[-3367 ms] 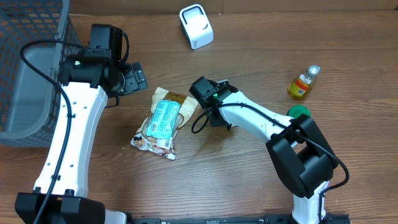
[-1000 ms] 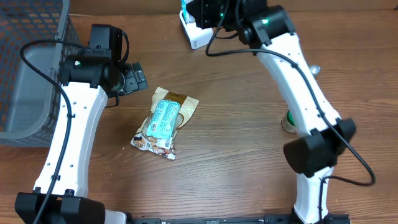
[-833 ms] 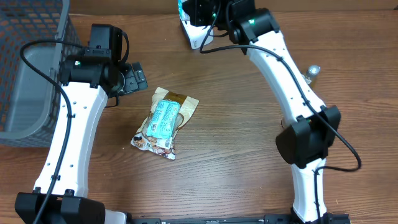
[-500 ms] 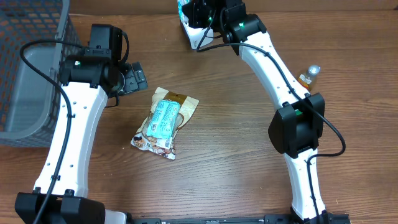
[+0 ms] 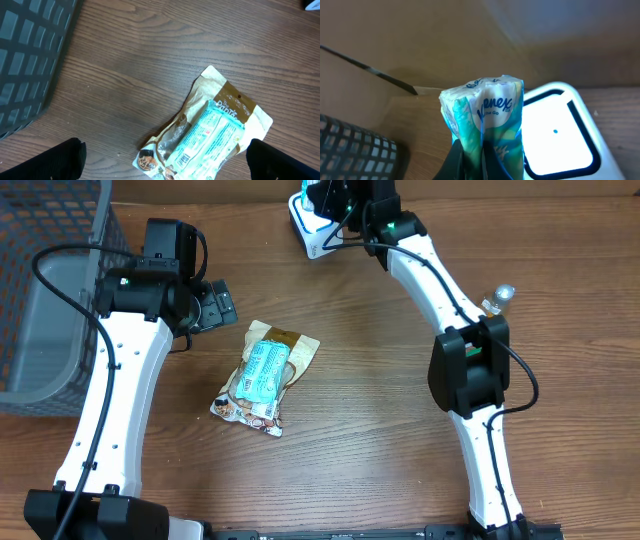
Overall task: Scan the item barcode
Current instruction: 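Hold the Kleenex pack in front of the white scanner, then move the Kleenex pack back right and lower it onto the table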
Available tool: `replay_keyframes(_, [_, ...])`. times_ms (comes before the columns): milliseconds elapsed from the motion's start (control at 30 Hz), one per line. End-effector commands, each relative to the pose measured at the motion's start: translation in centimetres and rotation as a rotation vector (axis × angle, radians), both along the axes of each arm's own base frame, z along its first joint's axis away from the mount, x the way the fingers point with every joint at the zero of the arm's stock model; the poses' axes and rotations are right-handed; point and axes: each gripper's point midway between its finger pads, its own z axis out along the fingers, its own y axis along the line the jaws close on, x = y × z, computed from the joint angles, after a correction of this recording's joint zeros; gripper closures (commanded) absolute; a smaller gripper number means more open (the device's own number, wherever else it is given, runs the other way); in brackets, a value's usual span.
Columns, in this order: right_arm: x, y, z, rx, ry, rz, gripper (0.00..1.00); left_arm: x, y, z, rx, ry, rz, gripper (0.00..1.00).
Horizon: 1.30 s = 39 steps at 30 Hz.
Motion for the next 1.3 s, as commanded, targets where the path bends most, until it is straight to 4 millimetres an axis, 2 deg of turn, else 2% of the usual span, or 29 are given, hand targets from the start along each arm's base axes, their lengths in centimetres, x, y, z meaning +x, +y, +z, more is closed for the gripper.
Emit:
replay_keyframes(0, [0.5, 0.3, -1.9, 0.076, 0.074, -0.04, 0.96, 0.3, -0.1, 0.6, 0.001, -0.016, -0.017, 0.0])
replay_keyframes(200, [0.8, 0.6, -3.6, 0.111, 0.11, -0.054, 0.96, 0.3, -0.1, 0.6, 0.001, -0.016, -0.017, 0.0])
replay_keyframes(433, [0.5, 1.0, -3.4, 0.117, 0.106, -0.015, 0.96, 0.3, -0.1, 0.6, 0.001, -0.016, -0.017, 0.0])
replay_keyframes(500, [0.0, 1.2, -2.3, 0.121, 0.082, 0.048, 0.96, 0.3, -0.1, 0.6, 0.001, -0.016, -0.017, 0.0])
replay_keyframes(600, [-0.3, 0.5, 0.4, 0.151, 0.061, 0.082, 0.96, 0.3, -0.1, 0.6, 0.001, -0.016, -0.017, 0.0])
replay_keyframes(700, [-0.9, -0.9, 4.7, 0.179, 0.028, 0.102, 0.97, 0.3, -0.1, 0.6, 0.001, -0.016, -0.017, 0.0])
replay_keyframes(767, [-2.0, -1.9, 7.4, 0.18, 0.033, 0.108, 0.96, 0.3, -0.1, 0.6, 0.001, -0.016, -0.017, 0.0])
replay_keyframes(833, [-3.2, -2.7, 9.2, 0.163, 0.041, 0.116, 0.96, 0.3, -0.1, 0.6, 0.001, -0.016, -0.017, 0.0])
replay_keyframes(900, [-5.0, -3.6, 10.8, 0.125, 0.066, 0.125, 0.96, 0.3, -0.1, 0.6, 0.001, -0.016, -0.017, 0.0])
replay_keyframes(1000, [-8.1, -4.5, 12.1, 0.059, 0.113, 0.147, 0.96, 0.3, -0.1, 0.6, 0.001, -0.016, -0.017, 0.0])
replay_keyframes(1067, [-10.9, -5.5, 12.2, -0.011, 0.175, 0.157, 0.96, 0.3, -0.1, 0.6, 0.001, -0.016, -0.017, 0.0])
replay_keyframes(1133, [-12.6, -6.2, 11.8, -0.059, 0.232, 0.151, 0.97, 0.3, -0.1, 0.6, 0.001, -0.016, -0.017, 0.0])
replay_keyframes(1267, [-16.9, -8.4, 8.9, -0.195, 0.417, 0.132, 0.96, 0.3, -0.1, 0.6, 0.001, -0.016, -0.017, 0.0])
